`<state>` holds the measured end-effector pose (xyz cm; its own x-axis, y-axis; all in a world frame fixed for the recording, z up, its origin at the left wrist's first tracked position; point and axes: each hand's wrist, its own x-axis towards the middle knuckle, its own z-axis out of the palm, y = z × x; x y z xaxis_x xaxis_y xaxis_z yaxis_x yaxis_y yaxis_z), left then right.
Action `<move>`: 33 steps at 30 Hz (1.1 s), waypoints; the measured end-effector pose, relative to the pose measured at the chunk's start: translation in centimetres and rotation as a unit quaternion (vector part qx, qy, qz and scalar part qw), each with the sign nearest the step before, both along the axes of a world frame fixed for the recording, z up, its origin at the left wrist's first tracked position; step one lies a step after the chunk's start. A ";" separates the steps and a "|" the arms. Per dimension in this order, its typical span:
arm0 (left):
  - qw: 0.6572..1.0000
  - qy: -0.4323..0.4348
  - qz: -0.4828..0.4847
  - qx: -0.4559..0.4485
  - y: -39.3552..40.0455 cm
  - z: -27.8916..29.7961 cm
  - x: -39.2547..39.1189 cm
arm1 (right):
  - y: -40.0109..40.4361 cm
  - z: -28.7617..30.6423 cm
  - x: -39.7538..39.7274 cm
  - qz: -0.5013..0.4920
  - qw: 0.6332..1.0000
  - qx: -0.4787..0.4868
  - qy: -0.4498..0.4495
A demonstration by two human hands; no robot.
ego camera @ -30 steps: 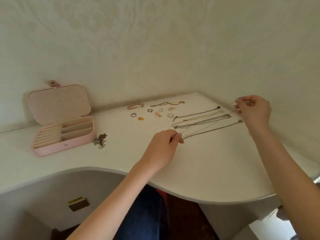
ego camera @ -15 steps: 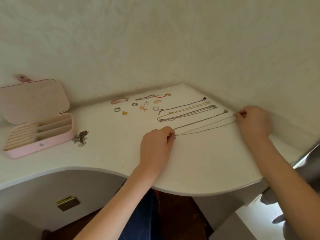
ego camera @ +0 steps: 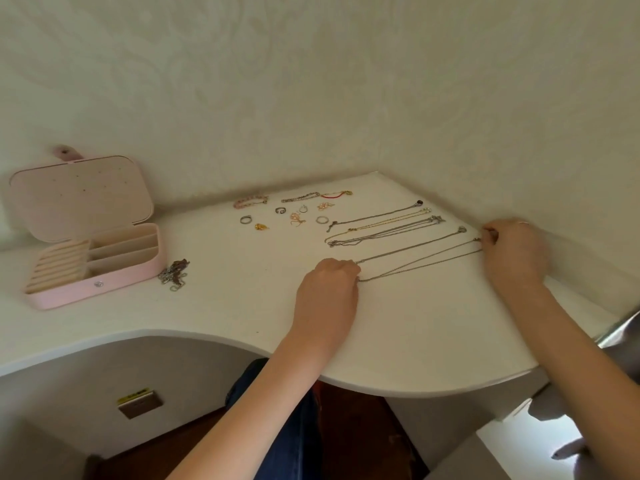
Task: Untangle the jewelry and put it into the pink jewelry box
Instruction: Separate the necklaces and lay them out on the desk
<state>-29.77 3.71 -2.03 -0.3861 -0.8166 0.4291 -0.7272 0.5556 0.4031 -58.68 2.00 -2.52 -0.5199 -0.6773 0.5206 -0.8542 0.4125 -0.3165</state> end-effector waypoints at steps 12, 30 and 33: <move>0.981 -0.124 -0.113 0.102 0.6 0.3 0.0 | 0.6 -1.1 1.0 0.057 0.998 0.032 0.015; 0.996 0.052 0.023 0.065 -0.7 0.6 5.5 | 0.7 1.7 10.9 0.242 0.967 -0.075 -0.026; 0.987 0.029 0.146 0.066 -2.0 1.2 9.8 | 0.2 2.8 16.9 0.345 0.936 -0.063 -0.026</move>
